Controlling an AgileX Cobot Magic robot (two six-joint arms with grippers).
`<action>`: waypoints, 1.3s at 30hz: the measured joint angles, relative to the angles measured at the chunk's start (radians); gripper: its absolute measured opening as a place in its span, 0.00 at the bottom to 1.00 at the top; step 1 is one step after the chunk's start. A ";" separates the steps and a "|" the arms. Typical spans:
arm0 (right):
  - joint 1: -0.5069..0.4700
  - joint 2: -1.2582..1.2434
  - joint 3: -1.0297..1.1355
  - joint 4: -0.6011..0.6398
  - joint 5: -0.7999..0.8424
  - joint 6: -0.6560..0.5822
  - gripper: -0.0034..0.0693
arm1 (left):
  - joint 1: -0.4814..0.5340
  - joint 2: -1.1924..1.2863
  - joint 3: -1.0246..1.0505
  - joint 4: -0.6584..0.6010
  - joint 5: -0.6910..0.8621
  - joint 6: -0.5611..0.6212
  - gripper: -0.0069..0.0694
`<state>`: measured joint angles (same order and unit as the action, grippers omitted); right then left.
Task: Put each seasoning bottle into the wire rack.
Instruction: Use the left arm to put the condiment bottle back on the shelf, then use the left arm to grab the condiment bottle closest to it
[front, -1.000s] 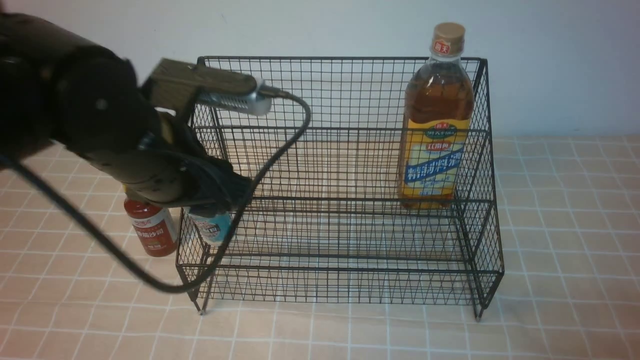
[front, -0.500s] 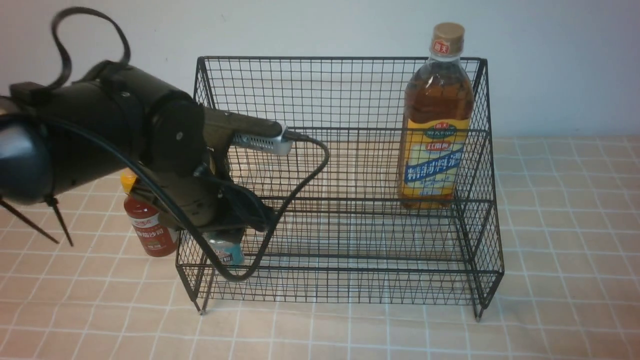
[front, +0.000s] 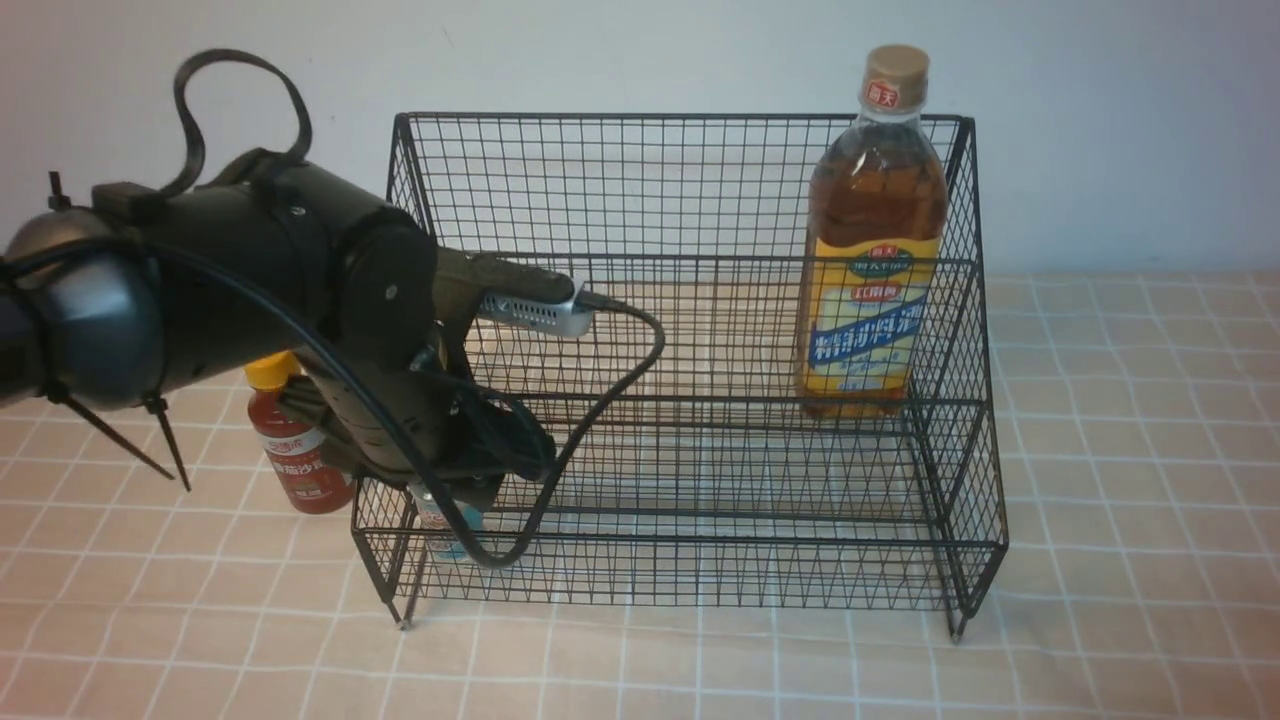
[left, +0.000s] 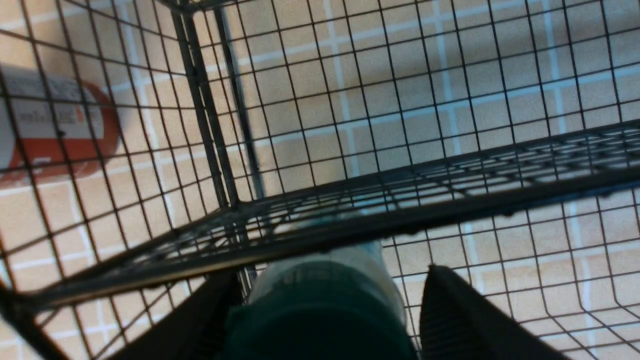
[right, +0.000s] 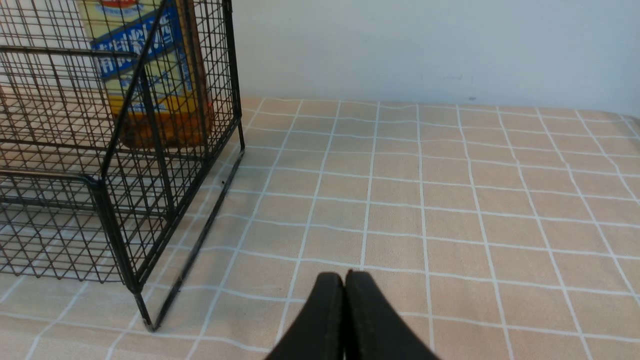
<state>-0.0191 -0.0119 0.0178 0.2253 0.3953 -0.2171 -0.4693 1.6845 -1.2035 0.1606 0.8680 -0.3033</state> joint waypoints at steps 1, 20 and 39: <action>0.000 0.000 0.000 0.000 0.000 0.000 0.03 | 0.000 0.000 -0.026 0.010 0.032 0.000 0.65; 0.000 0.000 0.000 0.000 0.000 0.000 0.03 | 0.244 -0.075 -0.355 -0.050 0.363 0.146 0.09; 0.000 0.000 0.000 0.000 0.000 -0.011 0.03 | 0.407 0.046 -0.355 -0.143 0.326 0.289 0.64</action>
<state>-0.0191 -0.0119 0.0178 0.2253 0.3953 -0.2283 -0.0626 1.7310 -1.5585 0.0178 1.1939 -0.0146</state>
